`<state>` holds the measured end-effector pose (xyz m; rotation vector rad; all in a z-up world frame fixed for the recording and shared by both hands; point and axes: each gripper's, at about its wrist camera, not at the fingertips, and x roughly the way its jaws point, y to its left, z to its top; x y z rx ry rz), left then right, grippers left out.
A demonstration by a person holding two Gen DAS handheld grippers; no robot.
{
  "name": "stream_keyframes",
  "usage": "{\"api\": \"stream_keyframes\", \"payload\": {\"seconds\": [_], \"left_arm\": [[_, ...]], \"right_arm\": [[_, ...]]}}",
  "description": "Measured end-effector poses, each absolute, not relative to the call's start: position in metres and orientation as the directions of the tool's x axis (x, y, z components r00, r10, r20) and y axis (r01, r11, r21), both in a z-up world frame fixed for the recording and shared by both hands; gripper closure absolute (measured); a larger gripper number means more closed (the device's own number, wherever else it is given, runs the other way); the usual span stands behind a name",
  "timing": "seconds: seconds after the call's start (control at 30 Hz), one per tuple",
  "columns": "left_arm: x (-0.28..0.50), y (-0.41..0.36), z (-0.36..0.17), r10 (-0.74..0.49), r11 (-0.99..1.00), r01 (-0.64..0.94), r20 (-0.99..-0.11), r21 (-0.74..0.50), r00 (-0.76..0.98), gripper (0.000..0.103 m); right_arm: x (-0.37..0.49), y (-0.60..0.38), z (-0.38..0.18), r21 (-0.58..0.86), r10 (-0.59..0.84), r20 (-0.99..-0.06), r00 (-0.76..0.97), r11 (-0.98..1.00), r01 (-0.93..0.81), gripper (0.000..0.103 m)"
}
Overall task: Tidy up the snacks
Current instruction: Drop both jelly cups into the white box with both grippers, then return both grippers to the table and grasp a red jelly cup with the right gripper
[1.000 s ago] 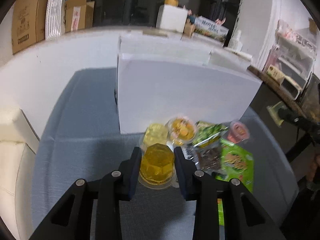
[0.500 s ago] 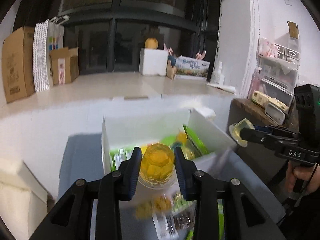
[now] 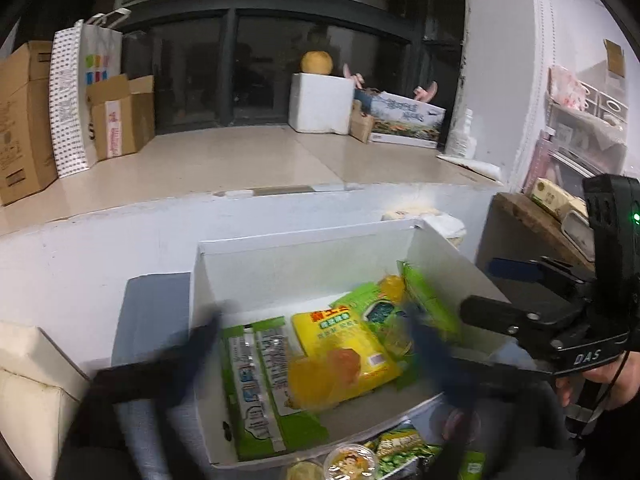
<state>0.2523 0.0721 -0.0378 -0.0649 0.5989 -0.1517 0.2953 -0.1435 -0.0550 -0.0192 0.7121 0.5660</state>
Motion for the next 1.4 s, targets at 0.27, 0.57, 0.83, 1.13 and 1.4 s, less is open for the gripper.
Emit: {"api": "stream_keyframes", "payload": {"seconds": [0.27,0.57,0.83,1.13,1.4], "left_arm": [[0.246,0.078,-0.038,-0.155,0.987,0.107,-0.572,-0.117,0.806,0.000],[0.197,0.073,-0.031,-0.150,0.988,0.100,-0.563,-0.119,0.813,0.000],[0.118,0.058,-0.065,-0.169,0.980,0.075,-0.580,-0.182,0.797,0.000],[0.083,0.066,-0.091,-0.138,0.980,0.016,-0.623,-0.198,0.770,0.000],[0.069,0.071,-0.107,-0.147,0.976,0.002,-0.650,-0.218,0.745,0.000]], "right_arm": [[0.284,-0.158,-0.045,0.195,0.489,-0.598,0.635,0.857,-0.477,0.000],[0.233,-0.184,-0.036,0.237,0.518,-0.558,0.648,0.848,-0.474,0.000],[0.171,-0.196,-0.076,0.171,0.423,-0.626,0.655,0.894,-0.414,0.000],[0.193,-0.182,-0.128,0.205,0.415,-0.721,0.555,0.893,-0.401,0.000],[0.225,-0.162,-0.168,0.230,0.431,-0.777,0.459,0.873,-0.430,0.020]]}}
